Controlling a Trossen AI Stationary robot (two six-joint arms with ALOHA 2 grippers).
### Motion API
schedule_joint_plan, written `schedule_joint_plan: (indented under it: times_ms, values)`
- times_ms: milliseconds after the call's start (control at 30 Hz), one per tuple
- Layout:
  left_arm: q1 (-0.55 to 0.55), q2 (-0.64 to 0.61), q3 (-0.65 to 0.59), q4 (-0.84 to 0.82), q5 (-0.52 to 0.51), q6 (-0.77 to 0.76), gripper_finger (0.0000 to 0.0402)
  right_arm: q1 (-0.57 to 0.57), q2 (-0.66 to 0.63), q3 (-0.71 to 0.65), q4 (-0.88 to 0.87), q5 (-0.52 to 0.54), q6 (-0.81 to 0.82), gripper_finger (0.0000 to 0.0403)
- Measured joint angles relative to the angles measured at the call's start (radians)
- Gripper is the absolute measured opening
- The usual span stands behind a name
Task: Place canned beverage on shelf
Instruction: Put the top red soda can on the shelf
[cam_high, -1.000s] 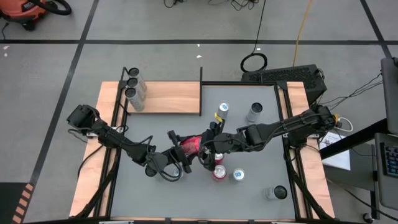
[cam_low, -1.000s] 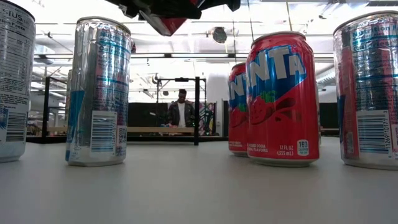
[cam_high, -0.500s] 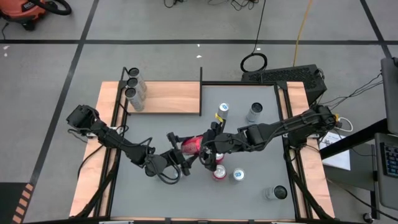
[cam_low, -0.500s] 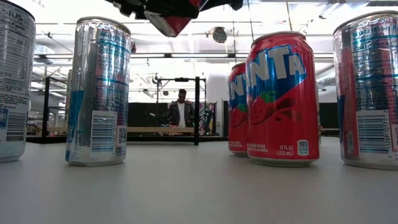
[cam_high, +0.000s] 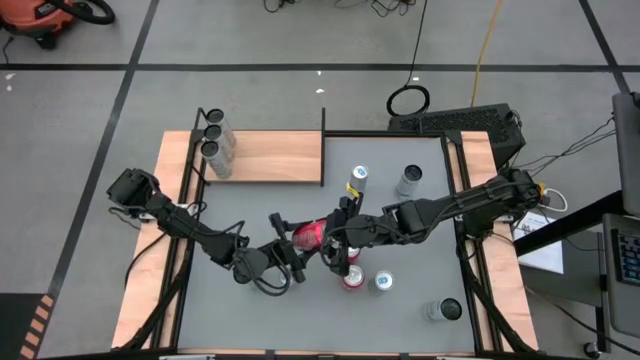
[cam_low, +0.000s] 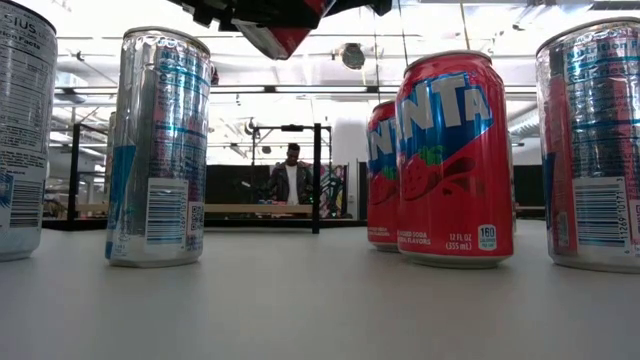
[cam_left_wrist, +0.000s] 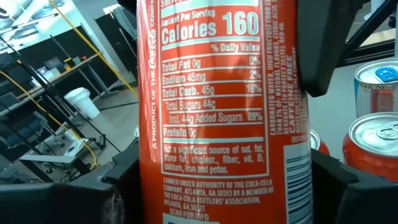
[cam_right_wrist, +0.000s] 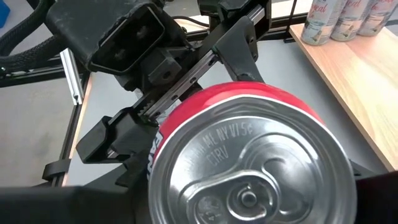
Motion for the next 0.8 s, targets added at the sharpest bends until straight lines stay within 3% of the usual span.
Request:
schedule_joint_plan:
  times_ms: [200, 400, 667, 800]
  values:
    - [0.000, 0.000, 0.000, 0.001, -0.008, 0.002, 0.0290, 0.000, 0.000, 0.000, -0.003, 0.000, -0.014, 0.0257]
    - [-0.003, 0.000, 0.000, -0.001, 0.004, -0.007, 0.0290, -0.001, -0.004, 0.001, -0.025, -0.062, -0.060, 0.0300]
    - [-0.013, -0.028, 0.000, -0.008, 0.183, -0.102, 0.0290, 0.028, -0.061, 0.001, -0.118, -0.106, -0.216, 0.0349]
    - [0.002, -0.039, 0.000, -0.016, 0.339, -0.181, 0.0290, 0.081, -0.071, 0.002, -0.117, -0.095, -0.315, 0.0352]
